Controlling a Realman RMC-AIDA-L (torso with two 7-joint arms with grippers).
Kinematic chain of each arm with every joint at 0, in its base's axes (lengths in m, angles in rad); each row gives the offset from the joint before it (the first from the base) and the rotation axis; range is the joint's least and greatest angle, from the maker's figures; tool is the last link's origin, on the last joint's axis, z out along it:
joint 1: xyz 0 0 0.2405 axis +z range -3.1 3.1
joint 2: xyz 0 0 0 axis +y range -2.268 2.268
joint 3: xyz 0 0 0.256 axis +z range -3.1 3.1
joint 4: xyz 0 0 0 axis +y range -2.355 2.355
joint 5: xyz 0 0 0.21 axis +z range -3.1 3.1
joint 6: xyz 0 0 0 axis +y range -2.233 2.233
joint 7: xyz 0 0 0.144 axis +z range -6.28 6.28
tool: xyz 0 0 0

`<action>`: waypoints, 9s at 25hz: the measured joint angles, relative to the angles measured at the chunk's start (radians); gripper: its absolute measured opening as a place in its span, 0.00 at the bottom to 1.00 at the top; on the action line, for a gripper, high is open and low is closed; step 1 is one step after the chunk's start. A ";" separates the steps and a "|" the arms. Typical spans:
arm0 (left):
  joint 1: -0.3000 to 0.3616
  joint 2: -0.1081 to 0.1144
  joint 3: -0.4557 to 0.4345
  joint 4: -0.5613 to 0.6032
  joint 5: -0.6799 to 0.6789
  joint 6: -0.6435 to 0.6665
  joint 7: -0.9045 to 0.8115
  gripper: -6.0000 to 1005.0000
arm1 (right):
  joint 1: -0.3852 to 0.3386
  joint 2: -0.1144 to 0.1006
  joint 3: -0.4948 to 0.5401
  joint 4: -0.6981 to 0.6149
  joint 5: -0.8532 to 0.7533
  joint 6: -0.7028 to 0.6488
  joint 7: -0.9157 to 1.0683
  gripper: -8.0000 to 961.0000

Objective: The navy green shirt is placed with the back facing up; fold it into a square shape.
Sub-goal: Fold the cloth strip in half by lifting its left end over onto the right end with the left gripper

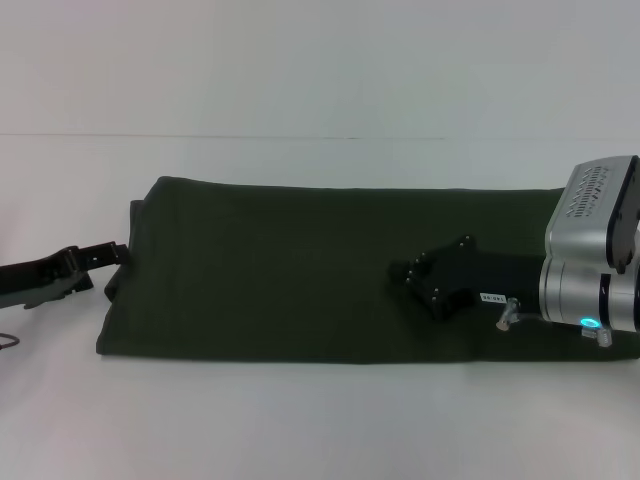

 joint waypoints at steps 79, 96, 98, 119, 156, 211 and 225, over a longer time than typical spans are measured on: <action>-0.064 -0.061 0.146 0.008 0.019 -0.014 -0.030 0.41 | 0.000 0.000 0.000 -0.007 0.001 -0.034 0.022 0.01; -0.062 -0.027 0.145 -0.001 0.022 0.001 -0.034 0.06 | -0.006 -0.002 0.009 -0.014 0.001 -0.073 0.023 0.01; -0.056 -0.009 0.142 -0.001 0.021 0.012 -0.037 0.06 | -0.012 -0.003 0.011 -0.022 0.003 -0.086 0.025 0.01; -0.058 0.069 -0.027 0.048 0.179 0.103 -0.089 0.06 | -0.037 -0.003 0.003 -0.047 0.027 -0.106 0.041 0.01; -0.187 -0.037 -0.014 0.139 0.075 0.373 -0.234 0.06 | -0.132 -0.007 0.012 -0.060 0.083 -0.115 0.067 0.04; -0.521 -0.178 0.256 -0.596 -0.660 -0.116 0.407 0.10 | -0.428 -0.028 0.122 -0.125 0.188 -0.261 0.067 0.13; -0.500 -0.178 0.112 -0.674 -0.653 -0.061 0.604 0.51 | -0.436 -0.029 0.129 -0.125 0.188 -0.262 0.070 0.15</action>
